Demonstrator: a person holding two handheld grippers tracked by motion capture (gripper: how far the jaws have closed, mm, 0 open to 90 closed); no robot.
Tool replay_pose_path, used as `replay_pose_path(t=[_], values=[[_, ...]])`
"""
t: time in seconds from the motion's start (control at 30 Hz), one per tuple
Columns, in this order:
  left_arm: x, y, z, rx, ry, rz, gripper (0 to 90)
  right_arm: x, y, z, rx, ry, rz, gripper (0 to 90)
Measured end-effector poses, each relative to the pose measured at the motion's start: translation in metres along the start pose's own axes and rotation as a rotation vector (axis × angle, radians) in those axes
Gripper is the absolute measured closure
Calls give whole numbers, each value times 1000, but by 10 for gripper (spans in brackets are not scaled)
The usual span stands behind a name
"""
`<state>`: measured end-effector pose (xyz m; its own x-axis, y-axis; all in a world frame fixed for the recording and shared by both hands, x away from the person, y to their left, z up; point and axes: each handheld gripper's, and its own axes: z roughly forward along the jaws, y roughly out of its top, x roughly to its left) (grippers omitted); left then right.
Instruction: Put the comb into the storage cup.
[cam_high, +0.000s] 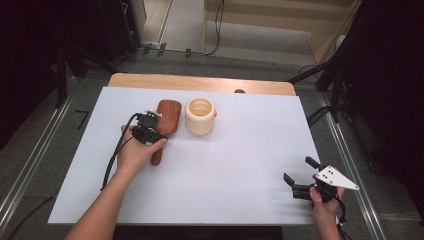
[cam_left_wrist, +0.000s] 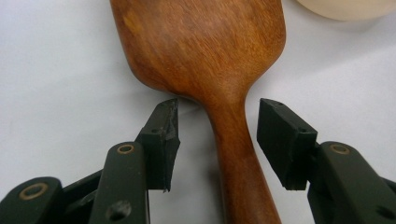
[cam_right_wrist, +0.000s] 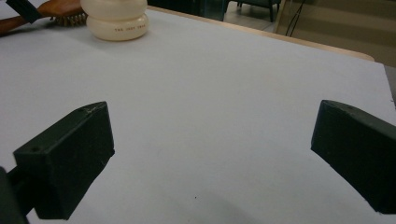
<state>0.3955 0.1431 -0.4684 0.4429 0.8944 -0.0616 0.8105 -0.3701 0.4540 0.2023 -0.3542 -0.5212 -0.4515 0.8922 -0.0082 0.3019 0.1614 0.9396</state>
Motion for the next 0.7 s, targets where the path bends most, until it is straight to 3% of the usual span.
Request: replay_pose_path(t=[0.17,0.3,0.7], values=[[-2,1,3,16,-10,-9,518,0,0,0,1,0,-1,0],[-2,1,4,29,-43,-48,519,1,0,0,7,0,-7,0],[-7,-1,10,11,10,-59,579,1,0,0,11,-5,-15,0]])
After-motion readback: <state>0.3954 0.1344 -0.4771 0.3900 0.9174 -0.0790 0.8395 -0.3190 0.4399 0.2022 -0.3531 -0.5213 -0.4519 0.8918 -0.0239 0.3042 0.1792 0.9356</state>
